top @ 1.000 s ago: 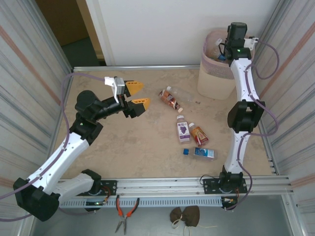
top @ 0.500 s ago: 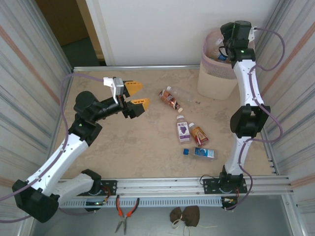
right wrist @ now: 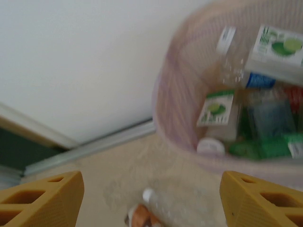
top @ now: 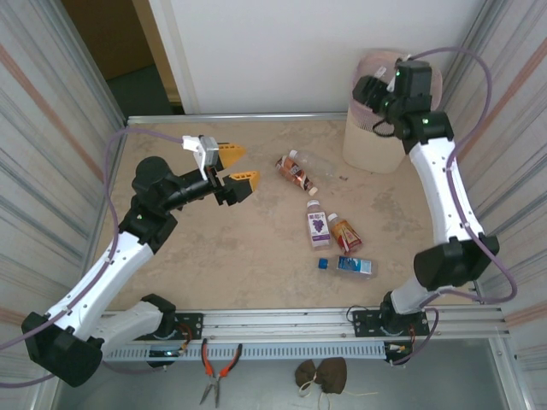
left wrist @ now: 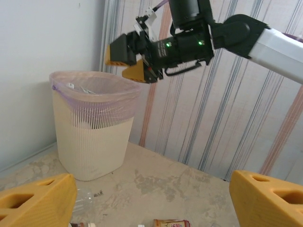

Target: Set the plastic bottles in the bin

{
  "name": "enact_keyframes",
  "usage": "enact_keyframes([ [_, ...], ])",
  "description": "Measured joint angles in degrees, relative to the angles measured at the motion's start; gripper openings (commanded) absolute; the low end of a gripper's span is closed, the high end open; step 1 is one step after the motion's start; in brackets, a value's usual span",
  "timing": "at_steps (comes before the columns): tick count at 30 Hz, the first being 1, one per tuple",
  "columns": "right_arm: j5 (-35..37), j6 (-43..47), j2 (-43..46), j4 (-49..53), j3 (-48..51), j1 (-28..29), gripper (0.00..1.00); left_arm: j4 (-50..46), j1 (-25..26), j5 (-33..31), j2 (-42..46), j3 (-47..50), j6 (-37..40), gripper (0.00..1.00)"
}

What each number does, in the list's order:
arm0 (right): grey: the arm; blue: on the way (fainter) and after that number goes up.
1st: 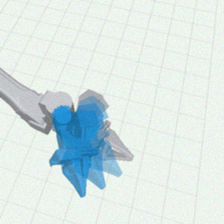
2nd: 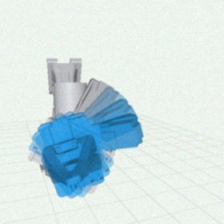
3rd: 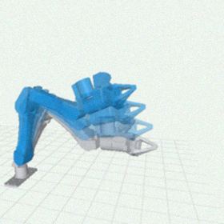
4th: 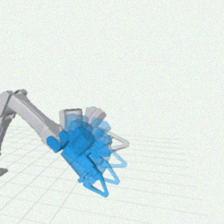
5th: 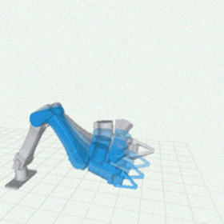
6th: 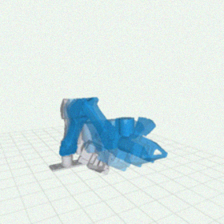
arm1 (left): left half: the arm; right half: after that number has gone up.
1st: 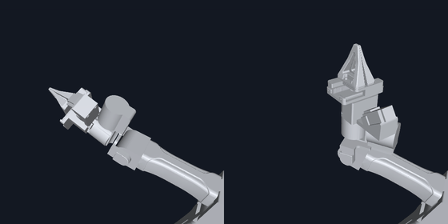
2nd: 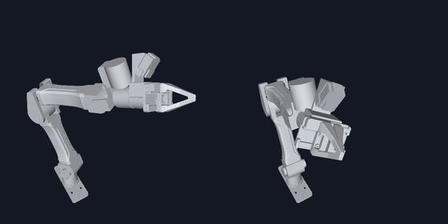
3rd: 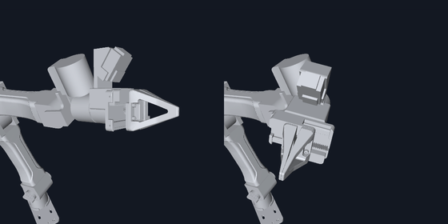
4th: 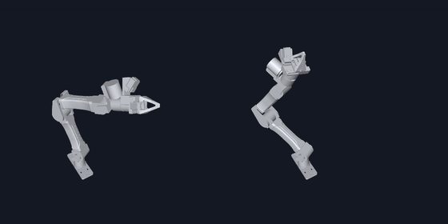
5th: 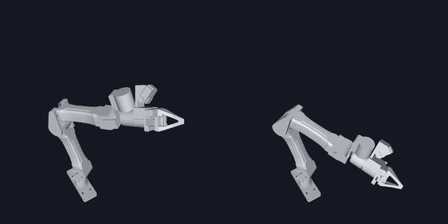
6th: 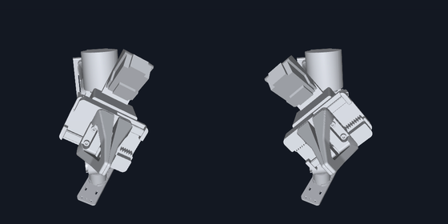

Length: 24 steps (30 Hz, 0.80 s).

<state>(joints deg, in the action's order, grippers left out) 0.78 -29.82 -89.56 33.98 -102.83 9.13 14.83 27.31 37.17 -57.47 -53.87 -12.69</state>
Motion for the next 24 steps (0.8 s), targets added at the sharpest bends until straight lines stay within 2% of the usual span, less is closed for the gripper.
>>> enact_keyframes([
  [5, 2.73, 2.78, 3.93, 3.74, 9.42, 5.75, 0.73, -0.07, 0.00, -0.76, 0.00, 0.00, 0.00, 0.84],
  [12, 6.82, 3.91, 4.42, 10.38, 18.38, 15.30, 0.75, -0.24, 0.00, -0.90, 0.00, 0.00, -0.07, 0.84],
  [17, 6.95, 2.60, 3.91, 14.84, 22.86, 18.34, 0.77, -0.55, 0.00, -0.87, 0.00, 0.02, -0.66, 0.84],
  [24, 5.81, 0.02, -1.62, 16.65, 25.42, 20.39, 0.78, -1.38, 0.00, -0.85, 0.04, 0.20, -1.29, 0.84],
])
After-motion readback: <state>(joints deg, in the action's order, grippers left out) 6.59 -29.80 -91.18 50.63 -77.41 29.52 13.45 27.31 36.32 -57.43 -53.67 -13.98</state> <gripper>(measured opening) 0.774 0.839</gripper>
